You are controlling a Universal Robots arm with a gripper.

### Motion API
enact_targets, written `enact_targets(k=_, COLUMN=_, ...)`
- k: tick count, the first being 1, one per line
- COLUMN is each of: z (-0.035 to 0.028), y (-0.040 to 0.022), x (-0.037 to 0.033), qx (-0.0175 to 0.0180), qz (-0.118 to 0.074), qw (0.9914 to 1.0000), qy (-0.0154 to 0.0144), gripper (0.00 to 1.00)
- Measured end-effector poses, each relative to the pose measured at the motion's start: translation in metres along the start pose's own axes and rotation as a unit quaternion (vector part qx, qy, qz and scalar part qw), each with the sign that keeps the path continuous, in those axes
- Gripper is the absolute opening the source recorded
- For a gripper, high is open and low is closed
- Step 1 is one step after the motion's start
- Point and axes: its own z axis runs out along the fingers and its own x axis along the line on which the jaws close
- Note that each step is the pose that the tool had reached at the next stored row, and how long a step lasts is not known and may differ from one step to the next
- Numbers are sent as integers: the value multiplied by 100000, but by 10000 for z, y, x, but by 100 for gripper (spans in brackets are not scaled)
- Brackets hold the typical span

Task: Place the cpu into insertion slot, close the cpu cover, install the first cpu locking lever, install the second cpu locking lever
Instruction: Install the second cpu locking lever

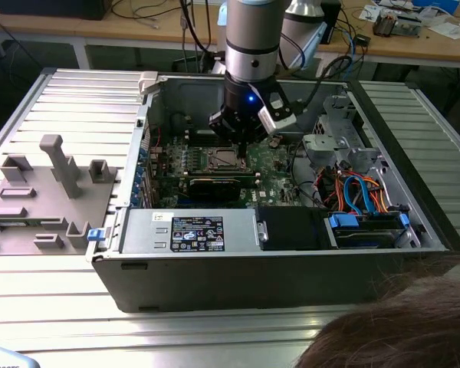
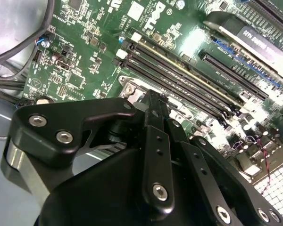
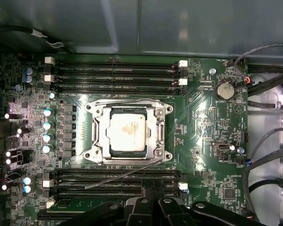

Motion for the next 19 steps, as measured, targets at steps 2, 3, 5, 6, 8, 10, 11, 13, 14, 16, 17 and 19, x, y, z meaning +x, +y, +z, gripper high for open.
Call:
enact_targets(k=2, z=0, y=-19, x=0, qx=2, qz=0, qw=100000, qy=-2, gripper=11)
enact_targets(k=3, z=0, y=-32, x=1, qx=3, qz=1, qw=100000, qy=3, gripper=11)
enact_targets(k=5, z=1, y=-57, x=1, qx=1, qz=-1, qw=100000, qy=1, gripper=11)
enact_targets(k=6, z=1, y=-66, x=2, qx=1, qz=-3, qw=100000, qy=2, gripper=11)
enact_targets(k=8, z=1, y=-86, x=2, qx=2, qz=-2, qw=100000, qy=-3, gripper=11)
enact_targets(k=10, z=2, y=-104, x=2, qx=-2, qz=-2, qw=100000, qy=-2, gripper=11)
enact_targets(k=11, z=2, y=-114, x=3, qx=1, qz=-1, qw=100000, qy=1, gripper=11)
enact_targets(k=13, z=3, y=-131, x=3, qx=1, qz=-1, qw=100000, qy=0, gripper=11)
enact_targets(k=14, z=3, y=-138, x=3, qx=-1, qz=-2, qw=100000, qy=-1, gripper=11)
enact_targets(k=16, z=4, y=-162, x=4, qx=1, qz=0, qw=100000, qy=0, gripper=11)
enact_targets(k=17, z=4, y=-168, x=4, qx=0, qz=-4, qw=100000, qy=1, gripper=11)
enact_targets(k=19, z=5, y=-185, x=5, qx=-3, qz=3, qw=100000, qy=1, gripper=11)
